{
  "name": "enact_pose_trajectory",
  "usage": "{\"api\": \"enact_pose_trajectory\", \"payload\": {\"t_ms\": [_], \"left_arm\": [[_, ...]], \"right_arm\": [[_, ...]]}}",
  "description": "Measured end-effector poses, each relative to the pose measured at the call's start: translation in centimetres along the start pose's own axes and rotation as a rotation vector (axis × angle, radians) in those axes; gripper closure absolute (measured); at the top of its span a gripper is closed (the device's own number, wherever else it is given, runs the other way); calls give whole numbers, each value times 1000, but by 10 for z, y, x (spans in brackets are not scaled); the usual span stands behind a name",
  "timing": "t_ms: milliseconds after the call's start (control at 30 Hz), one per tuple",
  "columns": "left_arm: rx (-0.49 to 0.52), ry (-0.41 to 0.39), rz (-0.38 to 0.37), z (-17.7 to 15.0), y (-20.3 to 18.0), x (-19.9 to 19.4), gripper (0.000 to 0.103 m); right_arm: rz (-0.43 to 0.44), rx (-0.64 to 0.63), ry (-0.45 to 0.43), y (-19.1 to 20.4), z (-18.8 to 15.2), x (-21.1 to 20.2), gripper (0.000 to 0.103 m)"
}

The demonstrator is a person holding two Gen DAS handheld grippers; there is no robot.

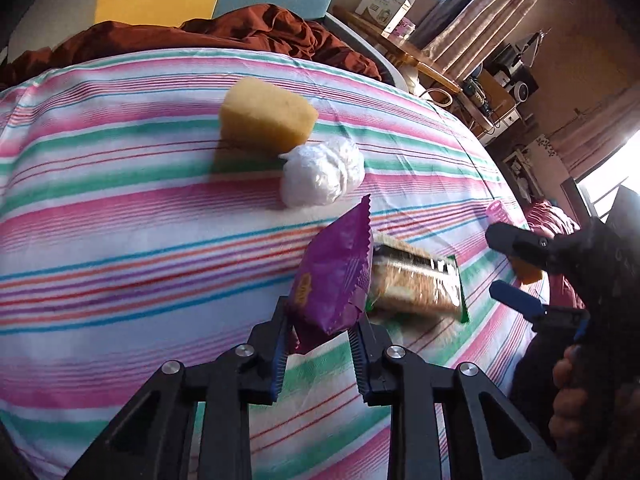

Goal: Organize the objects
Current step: 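Grasp the purple snack packet with the left tool while the right tool reaches the cracker packet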

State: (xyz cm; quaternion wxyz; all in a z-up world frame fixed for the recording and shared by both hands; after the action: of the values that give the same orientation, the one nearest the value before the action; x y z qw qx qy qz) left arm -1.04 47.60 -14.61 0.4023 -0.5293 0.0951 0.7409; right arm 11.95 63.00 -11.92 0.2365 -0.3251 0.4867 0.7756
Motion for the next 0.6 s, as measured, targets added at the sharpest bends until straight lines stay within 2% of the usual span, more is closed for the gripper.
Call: {"api": "enact_pose_trajectory", "payload": {"t_ms": [233,300,367,433,600], "left_arm": [[-39,5,-9,-38,23,-30,70],[-42,5,2,-45,26,-39,60],[-47,-6,42,-50,31,-47,44],[-58,-9,80,-55,38,-53,42],[-92,-11,83,-60,46,-64,42]], "right_arm": [[-23,-5,12,-2,-2,2,14],[-26,-5,15,-2,-2,3,14],[-29,-2,19,-3,-2,3,14],[-32,-2,18,-3,-3,3,14],[-38,-11,21,-1,-4,4,14]]}}
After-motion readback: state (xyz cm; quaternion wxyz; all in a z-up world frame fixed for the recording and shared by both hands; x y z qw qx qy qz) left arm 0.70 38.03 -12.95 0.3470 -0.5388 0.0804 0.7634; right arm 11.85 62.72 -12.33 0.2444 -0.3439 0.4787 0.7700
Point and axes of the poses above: each gripper's, at about its wrist camera, not at the fingertips, and x roughly the way its jaws point, y to its left, z to its top, the point moved 6 cm from there along x, roughly the way its jaws point, and after that the axes turned 10 degrees about z, right-handed, at the moved point
